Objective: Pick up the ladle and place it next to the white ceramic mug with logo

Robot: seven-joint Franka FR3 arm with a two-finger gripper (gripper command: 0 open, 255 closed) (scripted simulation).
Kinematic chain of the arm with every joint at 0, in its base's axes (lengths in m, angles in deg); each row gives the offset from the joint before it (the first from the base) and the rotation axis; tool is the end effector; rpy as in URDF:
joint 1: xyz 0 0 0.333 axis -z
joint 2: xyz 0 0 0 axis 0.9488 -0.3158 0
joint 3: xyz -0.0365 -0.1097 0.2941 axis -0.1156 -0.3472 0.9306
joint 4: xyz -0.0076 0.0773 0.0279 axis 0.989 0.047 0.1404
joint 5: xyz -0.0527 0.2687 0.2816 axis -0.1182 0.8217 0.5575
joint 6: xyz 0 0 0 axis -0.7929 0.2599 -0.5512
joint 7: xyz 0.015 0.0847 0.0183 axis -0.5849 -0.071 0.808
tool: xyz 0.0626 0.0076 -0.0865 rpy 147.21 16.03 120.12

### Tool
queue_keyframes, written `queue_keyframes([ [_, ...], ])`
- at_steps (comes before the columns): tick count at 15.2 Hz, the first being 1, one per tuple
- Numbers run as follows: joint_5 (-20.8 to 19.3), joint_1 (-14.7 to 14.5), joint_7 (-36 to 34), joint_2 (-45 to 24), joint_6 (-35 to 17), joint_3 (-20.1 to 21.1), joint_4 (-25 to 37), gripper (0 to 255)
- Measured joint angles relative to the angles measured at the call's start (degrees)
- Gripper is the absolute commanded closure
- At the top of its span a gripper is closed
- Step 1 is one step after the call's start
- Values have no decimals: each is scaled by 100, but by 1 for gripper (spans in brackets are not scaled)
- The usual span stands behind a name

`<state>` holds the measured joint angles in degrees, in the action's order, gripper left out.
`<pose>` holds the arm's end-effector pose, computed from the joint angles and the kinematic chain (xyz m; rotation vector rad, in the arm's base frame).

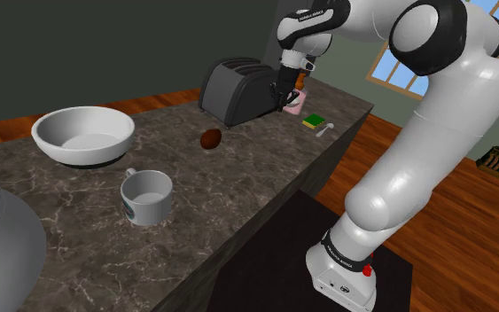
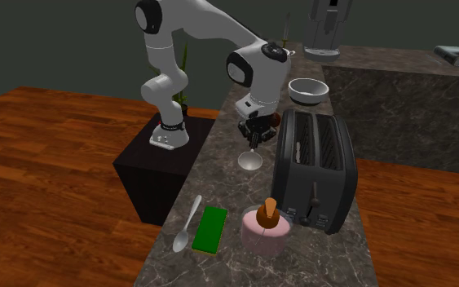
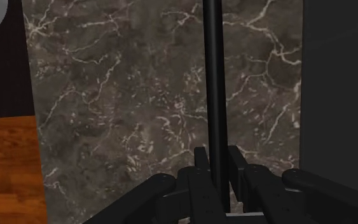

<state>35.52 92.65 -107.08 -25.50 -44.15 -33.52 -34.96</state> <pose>0.4783 -0.2915 0.4396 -2.1715 2.2399 0.2268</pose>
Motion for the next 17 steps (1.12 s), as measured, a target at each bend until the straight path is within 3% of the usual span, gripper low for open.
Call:
queue_keyframes([
  [8,-31,1,-40,110,591,-3,484,255],
  [17,-68,-423,-956,1405,405,475,-932,255],
])
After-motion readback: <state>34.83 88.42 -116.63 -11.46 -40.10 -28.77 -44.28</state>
